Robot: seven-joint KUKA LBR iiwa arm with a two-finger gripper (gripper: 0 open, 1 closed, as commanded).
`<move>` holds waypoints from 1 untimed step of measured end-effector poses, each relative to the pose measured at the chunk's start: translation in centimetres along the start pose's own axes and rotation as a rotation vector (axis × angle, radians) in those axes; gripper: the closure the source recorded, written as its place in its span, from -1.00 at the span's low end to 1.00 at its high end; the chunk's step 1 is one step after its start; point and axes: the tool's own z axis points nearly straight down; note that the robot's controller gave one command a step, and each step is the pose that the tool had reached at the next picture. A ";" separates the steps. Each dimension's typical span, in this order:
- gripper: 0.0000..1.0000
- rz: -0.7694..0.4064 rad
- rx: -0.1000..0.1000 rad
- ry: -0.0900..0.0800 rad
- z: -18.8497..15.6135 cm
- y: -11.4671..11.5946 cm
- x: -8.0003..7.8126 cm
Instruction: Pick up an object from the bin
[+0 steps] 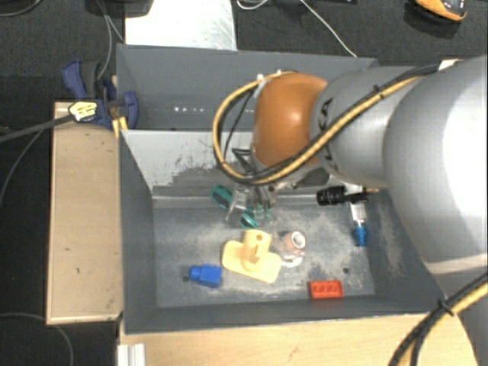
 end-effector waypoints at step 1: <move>1.00 0.000 -0.002 -0.003 -1.0 0.0 -0.1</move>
Offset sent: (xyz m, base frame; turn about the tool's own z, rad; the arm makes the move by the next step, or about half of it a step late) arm 0.0000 0.0001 0.0108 0.0000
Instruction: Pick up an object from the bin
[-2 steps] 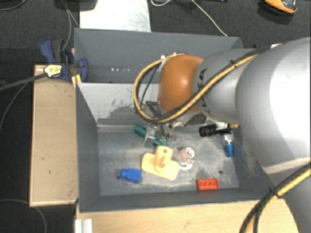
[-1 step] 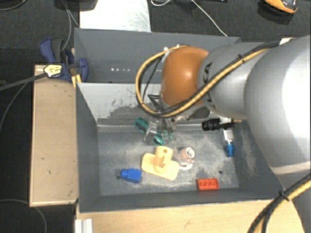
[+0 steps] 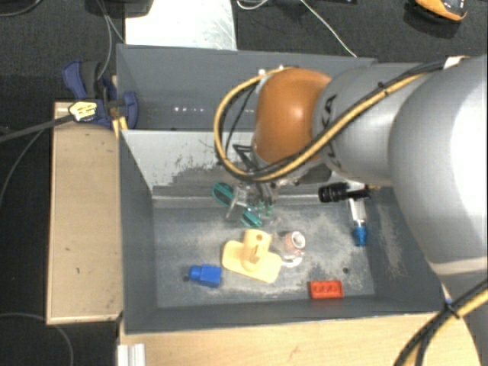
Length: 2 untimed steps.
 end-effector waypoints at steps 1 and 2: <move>1.00 0.000 0.000 0.001 -0.6 0.0 0.0; 1.00 0.000 0.002 0.004 -1.3 -0.1 0.1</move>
Offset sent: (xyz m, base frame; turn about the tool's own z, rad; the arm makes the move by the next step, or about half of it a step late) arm 0.0000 0.0001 0.0645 0.0000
